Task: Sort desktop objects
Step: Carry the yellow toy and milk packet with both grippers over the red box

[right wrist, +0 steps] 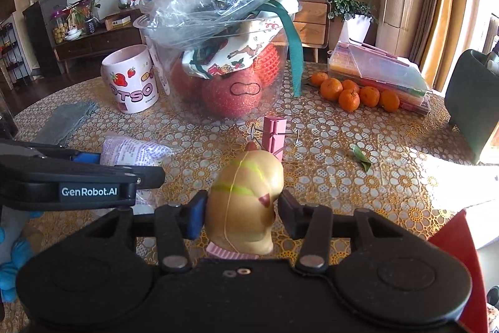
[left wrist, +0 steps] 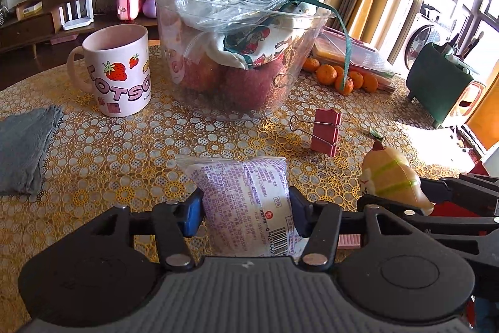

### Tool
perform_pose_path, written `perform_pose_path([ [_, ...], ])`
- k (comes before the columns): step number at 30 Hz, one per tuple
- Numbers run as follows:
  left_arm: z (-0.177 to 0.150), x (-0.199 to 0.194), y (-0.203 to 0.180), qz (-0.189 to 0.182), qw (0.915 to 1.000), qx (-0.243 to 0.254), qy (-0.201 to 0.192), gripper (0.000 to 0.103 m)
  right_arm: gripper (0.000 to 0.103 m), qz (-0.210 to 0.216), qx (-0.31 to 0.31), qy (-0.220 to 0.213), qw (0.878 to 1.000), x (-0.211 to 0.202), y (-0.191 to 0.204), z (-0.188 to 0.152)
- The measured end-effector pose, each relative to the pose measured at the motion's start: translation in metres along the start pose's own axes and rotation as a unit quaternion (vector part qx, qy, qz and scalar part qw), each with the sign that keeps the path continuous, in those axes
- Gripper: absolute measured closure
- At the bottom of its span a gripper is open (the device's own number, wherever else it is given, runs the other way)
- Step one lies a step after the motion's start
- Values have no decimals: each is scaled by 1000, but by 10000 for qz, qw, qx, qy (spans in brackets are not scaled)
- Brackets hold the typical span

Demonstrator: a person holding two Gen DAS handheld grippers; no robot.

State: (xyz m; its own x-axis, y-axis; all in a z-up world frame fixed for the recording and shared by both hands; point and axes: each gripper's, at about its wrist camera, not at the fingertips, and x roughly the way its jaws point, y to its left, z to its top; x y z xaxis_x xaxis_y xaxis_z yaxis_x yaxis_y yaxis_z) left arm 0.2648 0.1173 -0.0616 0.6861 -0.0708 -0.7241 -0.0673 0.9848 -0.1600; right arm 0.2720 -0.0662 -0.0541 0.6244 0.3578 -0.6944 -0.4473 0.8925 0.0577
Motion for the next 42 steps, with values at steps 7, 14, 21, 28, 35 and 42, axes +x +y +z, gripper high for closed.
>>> perform_pose_path([
  [7, -8, -37, -19, -90, 9999, 54, -42, 52, 55, 40, 71, -89, 9999, -37, -3, -9],
  [14, -18, -72, -44, -245, 9994, 205, -153, 53, 55, 91, 63, -259, 9996, -81, -6, -20],
  [21, -31, -102, -68, -478, 9983, 284, -187, 53, 55, 111, 105, -382, 9992, -119, -15, -33],
  [28, -45, -123, -93, -679, 9967, 398, -180, 53, 55, 100, 150, -480, 9987, -153, -32, -46],
  [35, -53, -137, -124, -808, 9951, 550, -180, 53, 55, 24, 253, -606, 9978, -180, -55, -60],
  [42, -55, -142, -167, -1031, 9909, 854, -130, 53, 55, -121, 437, -717, 9964, -202, -89, -76],
])
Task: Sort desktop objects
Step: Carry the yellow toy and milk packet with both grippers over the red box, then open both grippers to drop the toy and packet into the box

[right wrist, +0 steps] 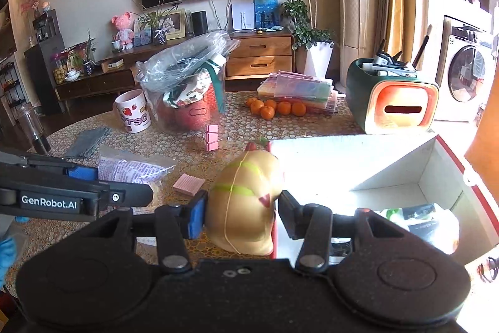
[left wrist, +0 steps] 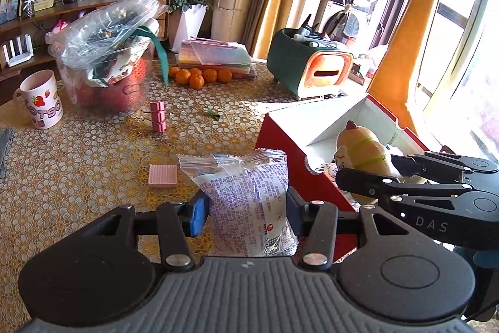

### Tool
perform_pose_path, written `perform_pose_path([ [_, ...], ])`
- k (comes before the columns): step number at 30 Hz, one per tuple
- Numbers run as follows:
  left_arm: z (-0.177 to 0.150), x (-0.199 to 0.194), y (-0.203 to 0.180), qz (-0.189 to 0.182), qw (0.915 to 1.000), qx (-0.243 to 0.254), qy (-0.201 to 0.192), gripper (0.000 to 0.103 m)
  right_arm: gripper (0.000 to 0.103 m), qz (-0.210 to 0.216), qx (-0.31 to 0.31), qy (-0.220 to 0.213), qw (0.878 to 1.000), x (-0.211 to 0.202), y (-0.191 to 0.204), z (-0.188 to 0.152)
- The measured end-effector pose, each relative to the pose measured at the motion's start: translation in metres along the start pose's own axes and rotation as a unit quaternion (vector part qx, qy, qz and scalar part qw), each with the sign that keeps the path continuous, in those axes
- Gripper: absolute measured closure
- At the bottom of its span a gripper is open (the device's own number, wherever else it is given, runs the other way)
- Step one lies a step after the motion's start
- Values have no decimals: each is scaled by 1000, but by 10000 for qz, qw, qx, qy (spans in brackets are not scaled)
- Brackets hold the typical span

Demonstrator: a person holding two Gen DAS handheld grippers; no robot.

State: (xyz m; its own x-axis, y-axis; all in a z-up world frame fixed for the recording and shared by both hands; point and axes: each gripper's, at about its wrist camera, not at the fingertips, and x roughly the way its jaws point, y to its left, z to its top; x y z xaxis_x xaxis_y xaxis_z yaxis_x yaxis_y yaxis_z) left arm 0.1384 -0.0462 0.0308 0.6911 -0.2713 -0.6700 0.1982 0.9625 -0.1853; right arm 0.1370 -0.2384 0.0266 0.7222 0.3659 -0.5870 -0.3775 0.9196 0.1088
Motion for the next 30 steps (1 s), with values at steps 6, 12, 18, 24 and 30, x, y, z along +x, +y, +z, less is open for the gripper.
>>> perform_pose_path([
  [6, 8, 14, -47, -254, 9992, 304, 49, 53, 55, -257, 190, -90, 9994, -19, -40, -8],
  [12, 14, 33, -90, -464, 9975, 532, 101, 53, 55, -541, 475, -110, 9973, -30, -83, -14],
  [18, 24, 54, -121, -570, 9958, 704, 117, 53, 55, -774, 647, -132, 9948, -30, -118, -16],
  [24, 31, 90, -132, -445, 9962, 691, 284, 53, 55, -869, 722, -91, 9936, -18, -142, -12],
  [30, 29, 121, -131, -356, 9962, 596, 526, 56, 55, -893, 789, 193, 9927, 17, -160, -5],
])
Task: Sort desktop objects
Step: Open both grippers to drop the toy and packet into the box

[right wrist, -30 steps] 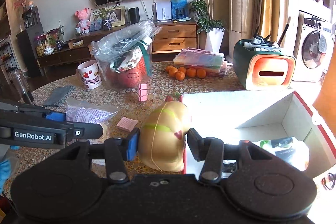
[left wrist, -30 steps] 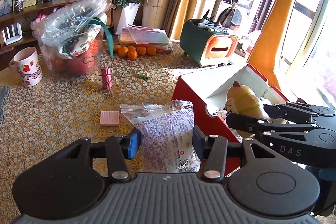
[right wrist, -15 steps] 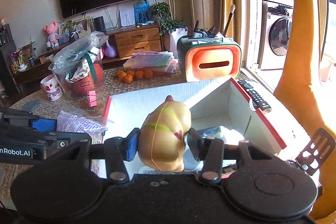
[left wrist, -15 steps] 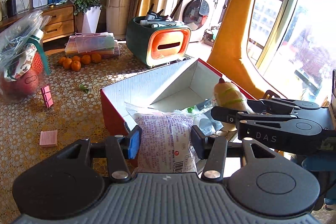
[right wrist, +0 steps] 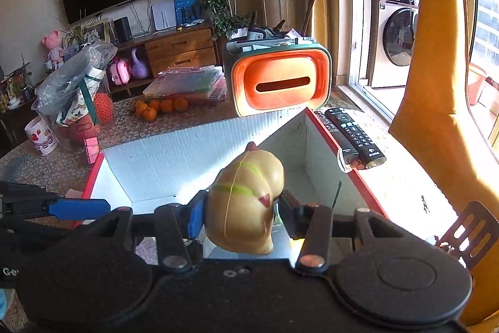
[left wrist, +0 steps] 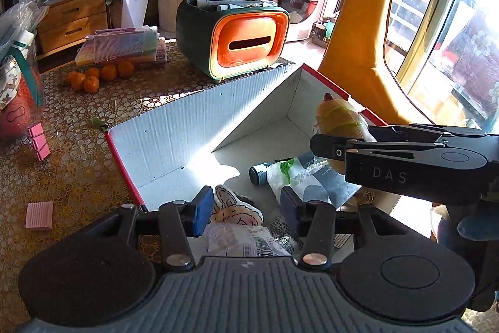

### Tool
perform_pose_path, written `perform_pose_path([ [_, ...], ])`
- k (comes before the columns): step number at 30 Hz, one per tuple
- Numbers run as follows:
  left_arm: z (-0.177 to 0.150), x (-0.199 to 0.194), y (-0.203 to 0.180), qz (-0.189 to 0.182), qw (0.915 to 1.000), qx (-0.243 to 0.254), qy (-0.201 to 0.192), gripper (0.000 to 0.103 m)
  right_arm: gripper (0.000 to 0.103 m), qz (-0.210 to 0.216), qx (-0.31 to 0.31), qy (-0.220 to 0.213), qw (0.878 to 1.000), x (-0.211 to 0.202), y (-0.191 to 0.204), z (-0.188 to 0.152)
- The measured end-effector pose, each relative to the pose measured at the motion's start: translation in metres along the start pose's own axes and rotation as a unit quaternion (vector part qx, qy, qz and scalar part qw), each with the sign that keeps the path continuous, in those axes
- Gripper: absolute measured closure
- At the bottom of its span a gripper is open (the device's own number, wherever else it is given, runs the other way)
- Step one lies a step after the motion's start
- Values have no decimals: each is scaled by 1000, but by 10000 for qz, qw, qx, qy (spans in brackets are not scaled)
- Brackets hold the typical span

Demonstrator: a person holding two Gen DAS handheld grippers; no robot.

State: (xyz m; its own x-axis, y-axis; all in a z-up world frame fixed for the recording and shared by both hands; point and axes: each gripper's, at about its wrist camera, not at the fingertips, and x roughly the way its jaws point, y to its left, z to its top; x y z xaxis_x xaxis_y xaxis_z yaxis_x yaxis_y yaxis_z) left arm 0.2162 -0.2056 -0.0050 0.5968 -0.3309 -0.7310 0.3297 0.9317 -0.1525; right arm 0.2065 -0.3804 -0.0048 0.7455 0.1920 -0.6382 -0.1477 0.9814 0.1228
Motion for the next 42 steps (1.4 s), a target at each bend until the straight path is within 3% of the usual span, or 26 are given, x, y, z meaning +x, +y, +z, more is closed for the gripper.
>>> perform_pose_path([
  [19, -13, 27, 3, -36, 9997, 103, 208, 56, 54, -151, -251, 821, 9962, 73, -1, 19],
  [29, -14, 20, 3, -102, 9998, 101, 105, 56, 46, -112, -52, 750, 9971, 66, -8, 19],
  [32, -16, 14, 3, -81, 9999, 131, 65, 56, 38, -102, -6, 687, 9976, 60, -8, 18],
  [42, -20, -18, 5, -9, 9997, 114, -206, 54, 38, 0, -186, 517, 9985, 29, 4, 16],
])
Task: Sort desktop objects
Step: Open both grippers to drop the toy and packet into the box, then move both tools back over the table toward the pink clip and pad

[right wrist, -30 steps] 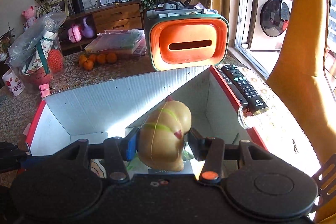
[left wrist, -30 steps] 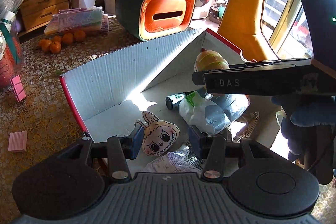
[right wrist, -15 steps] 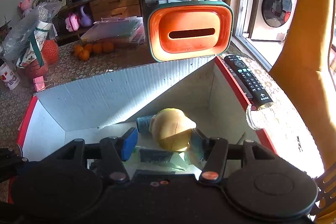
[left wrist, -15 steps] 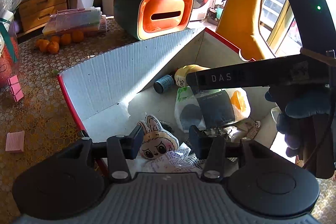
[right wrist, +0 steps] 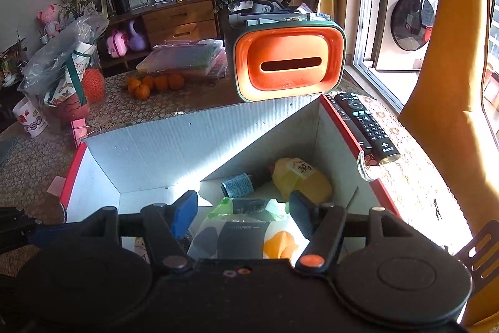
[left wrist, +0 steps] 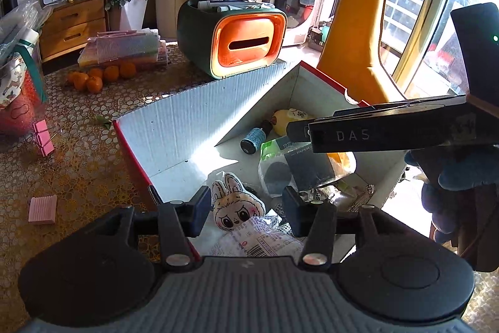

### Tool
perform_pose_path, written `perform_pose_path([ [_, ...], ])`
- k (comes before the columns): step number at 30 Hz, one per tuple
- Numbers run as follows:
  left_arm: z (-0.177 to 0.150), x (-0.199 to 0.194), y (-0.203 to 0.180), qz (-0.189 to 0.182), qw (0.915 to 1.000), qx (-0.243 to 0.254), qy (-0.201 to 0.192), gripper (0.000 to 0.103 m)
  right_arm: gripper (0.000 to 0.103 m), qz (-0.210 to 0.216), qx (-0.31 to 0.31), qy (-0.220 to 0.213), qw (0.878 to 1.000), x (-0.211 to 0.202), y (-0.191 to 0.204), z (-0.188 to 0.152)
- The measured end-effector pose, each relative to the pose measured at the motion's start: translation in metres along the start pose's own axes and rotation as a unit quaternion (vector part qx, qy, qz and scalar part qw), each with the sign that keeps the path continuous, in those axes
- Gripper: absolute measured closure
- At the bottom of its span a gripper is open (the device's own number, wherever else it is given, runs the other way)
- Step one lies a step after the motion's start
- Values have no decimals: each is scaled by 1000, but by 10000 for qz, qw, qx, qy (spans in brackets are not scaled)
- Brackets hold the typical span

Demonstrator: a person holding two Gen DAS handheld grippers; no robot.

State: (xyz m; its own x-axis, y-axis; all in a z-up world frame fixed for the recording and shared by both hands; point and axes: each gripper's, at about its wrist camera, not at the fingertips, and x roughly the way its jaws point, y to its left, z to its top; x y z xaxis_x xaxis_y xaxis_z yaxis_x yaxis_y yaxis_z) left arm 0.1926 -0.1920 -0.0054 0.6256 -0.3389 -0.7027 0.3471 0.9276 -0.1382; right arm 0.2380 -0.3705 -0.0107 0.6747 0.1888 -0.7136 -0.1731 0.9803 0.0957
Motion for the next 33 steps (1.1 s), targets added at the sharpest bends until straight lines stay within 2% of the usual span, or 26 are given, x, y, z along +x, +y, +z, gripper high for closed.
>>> perform_pose_path([
  [2, -1, -9, 0, 61, 9999, 35, -79, 53, 37, 23, -52, -41, 10000, -9, 4, -1],
  [5, -5, -22, -1, 110, 9998, 78, -165, 52, 27, 70, -143, -169, 9997, -25, 10, -4],
  [7, -7, -31, -1, 147, 9996, 108, -230, 51, 27, 94, -216, -246, 9994, -36, 15, -6],
  [10, -11, -45, 1, 145, 9992, 101, -351, 42, 26, 120, -269, -322, 9990, -49, 20, -10],
  [14, -17, -62, 5, 165, 9988, 81, -457, 40, 25, 193, -255, -398, 9987, -64, 25, -14],
  [16, -21, -70, 10, 184, 9985, 38, -516, 34, 25, 234, -265, -426, 9985, -70, 29, -16],
  [19, -26, -82, 18, 237, 9979, -26, -603, 32, 16, 247, -310, -478, 9981, -77, 36, -20],
  [24, -36, -97, 37, 313, 9967, -240, -716, 24, 13, 329, -337, -506, 9976, -84, 52, -25],
  [27, -43, -104, 50, 330, 9963, -316, -726, 23, 12, 363, -367, -500, 9974, -86, 62, -26],
  [30, -50, -111, 60, 422, 9956, -319, -768, 22, 5, 388, -386, -551, 9970, -87, 74, -28],
  [33, -57, -114, 72, 469, 9954, -319, -766, 19, 5, 453, -416, -558, 9965, -85, 88, -29],
])
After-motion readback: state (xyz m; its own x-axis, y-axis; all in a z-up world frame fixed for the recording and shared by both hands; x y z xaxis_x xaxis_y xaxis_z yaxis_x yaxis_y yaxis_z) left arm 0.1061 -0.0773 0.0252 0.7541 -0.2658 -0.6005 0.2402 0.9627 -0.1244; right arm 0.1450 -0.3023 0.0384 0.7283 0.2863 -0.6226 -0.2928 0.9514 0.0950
